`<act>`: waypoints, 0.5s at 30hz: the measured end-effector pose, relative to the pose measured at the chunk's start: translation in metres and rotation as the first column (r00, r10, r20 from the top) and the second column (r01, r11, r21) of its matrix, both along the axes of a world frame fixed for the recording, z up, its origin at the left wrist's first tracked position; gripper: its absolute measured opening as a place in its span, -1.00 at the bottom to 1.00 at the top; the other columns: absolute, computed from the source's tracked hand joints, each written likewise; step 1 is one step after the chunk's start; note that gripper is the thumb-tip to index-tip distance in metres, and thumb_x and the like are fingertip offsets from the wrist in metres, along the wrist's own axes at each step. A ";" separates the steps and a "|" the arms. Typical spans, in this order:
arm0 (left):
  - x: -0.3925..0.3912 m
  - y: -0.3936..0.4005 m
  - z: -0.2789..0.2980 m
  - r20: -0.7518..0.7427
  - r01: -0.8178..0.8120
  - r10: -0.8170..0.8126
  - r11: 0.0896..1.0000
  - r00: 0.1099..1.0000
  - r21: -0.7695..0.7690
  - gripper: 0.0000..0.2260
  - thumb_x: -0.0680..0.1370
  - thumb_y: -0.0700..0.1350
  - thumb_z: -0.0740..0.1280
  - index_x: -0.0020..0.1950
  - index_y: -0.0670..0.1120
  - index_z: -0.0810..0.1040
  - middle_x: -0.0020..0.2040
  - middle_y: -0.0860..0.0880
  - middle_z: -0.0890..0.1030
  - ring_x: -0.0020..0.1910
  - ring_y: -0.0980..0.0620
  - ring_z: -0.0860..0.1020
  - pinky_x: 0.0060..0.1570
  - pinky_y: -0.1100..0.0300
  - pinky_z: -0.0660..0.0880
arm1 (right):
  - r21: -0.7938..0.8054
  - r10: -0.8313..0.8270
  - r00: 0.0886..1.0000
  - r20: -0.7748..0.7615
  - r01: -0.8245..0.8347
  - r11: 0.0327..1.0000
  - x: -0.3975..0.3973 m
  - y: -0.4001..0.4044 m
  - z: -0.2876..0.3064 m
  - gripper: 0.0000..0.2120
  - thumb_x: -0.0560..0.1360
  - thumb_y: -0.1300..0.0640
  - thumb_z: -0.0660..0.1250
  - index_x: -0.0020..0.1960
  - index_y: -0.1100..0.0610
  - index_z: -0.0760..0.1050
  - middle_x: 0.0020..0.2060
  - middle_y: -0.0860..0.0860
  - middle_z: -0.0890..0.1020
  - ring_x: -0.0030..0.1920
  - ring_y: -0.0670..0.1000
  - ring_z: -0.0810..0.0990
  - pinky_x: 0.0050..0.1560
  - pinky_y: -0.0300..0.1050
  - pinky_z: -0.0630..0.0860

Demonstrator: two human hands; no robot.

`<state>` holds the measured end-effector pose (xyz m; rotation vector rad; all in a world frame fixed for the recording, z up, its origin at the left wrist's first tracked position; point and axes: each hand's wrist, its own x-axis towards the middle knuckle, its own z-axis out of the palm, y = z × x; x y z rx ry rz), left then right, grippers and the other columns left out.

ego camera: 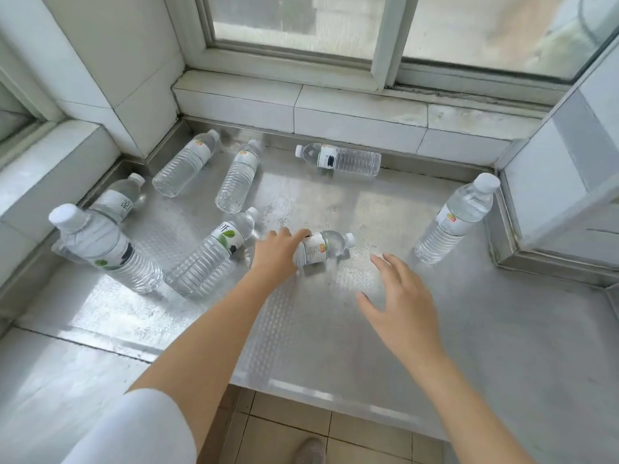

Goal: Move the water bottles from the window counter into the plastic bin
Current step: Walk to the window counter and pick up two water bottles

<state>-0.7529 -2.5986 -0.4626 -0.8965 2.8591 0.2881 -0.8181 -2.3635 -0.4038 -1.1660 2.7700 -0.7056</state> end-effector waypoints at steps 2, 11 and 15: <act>0.001 -0.002 0.002 -0.025 -0.001 0.001 1.000 1.000 0.029 -0.37 0.45 -0.05 0.44 0.48 0.15 0.30 0.20 -0.08 0.53 0.13 -0.13 0.53 -0.14 0.07 0.45 | 0.006 -0.028 1.000 0.011 0.028 1.000 -0.006 0.002 -0.002 -0.45 0.43 0.00 0.39 0.39 0.03 0.37 0.39 0.01 0.41 0.34 0.07 0.40 0.27 0.02 0.34; -0.014 0.042 0.029 -0.333 -0.097 0.539 0.620 0.774 0.778 -0.30 0.14 0.08 0.61 0.24 0.30 0.45 0.05 0.04 0.63 -0.01 0.00 0.64 0.10 -0.04 0.57 | -0.235 -0.303 0.928 0.217 0.351 0.906 -0.067 0.022 -0.003 -0.28 0.40 0.07 0.46 0.47 0.07 0.21 0.36 0.01 0.45 0.35 0.06 0.35 0.23 -0.11 0.30; -0.040 0.059 0.046 -0.325 0.005 0.622 0.459 0.712 0.889 -0.30 0.13 0.02 0.66 0.20 0.27 0.46 0.08 -0.03 0.65 -0.11 0.02 0.69 -0.06 0.05 0.61 | -0.363 -0.341 0.838 0.426 0.504 0.784 -0.106 0.027 -0.008 -0.13 0.39 0.12 0.50 0.52 0.00 0.04 0.39 -0.01 0.42 0.38 0.00 0.33 0.18 -0.20 0.21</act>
